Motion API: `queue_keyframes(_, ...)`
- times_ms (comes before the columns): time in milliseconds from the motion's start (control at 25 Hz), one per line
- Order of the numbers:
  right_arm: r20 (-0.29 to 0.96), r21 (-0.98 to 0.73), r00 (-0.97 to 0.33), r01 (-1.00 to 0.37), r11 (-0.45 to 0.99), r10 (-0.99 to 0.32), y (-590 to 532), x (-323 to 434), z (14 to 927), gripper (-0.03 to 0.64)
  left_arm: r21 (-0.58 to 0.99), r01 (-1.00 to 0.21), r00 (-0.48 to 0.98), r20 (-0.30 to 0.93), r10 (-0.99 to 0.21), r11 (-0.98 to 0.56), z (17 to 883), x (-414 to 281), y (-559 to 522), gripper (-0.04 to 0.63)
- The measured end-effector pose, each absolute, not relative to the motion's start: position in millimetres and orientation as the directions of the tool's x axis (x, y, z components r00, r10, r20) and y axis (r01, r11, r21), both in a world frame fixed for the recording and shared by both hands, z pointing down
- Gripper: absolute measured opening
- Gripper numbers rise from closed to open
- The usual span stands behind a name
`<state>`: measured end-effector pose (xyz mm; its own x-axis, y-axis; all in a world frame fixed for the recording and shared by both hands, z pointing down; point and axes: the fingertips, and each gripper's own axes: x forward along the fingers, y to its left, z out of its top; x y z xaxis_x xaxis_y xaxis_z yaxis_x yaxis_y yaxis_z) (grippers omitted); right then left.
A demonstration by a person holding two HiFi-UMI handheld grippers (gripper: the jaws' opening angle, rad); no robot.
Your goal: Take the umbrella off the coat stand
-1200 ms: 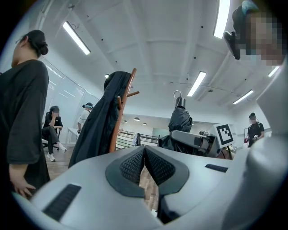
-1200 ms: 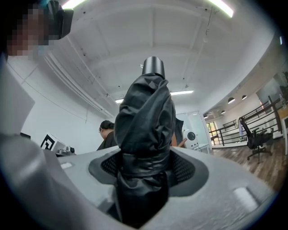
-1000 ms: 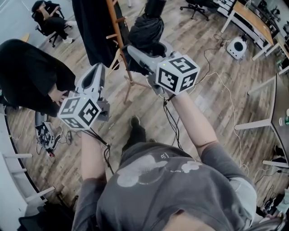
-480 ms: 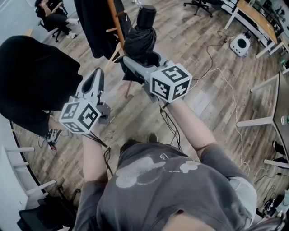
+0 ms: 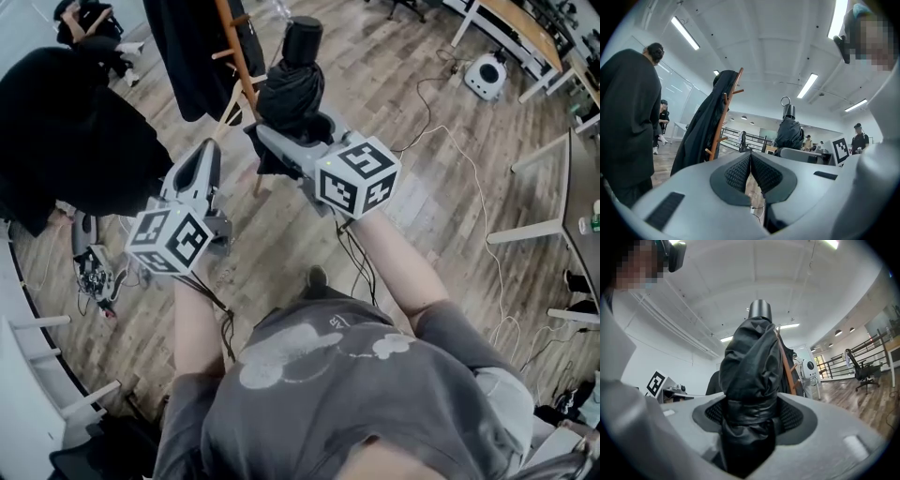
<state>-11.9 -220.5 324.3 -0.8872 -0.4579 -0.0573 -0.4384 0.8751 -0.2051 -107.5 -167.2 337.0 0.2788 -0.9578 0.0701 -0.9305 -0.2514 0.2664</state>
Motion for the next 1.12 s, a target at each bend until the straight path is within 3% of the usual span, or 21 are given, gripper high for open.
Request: queue_keyframes(1120,-0.028,-0.197,-0.833,-0.537,0.82,-0.552,19.3,-37.4,334.4,0.281,0.299,-0.891,0.373,0.048,-0.927,-0.343,347.3,-147.6,62.4,0.003)
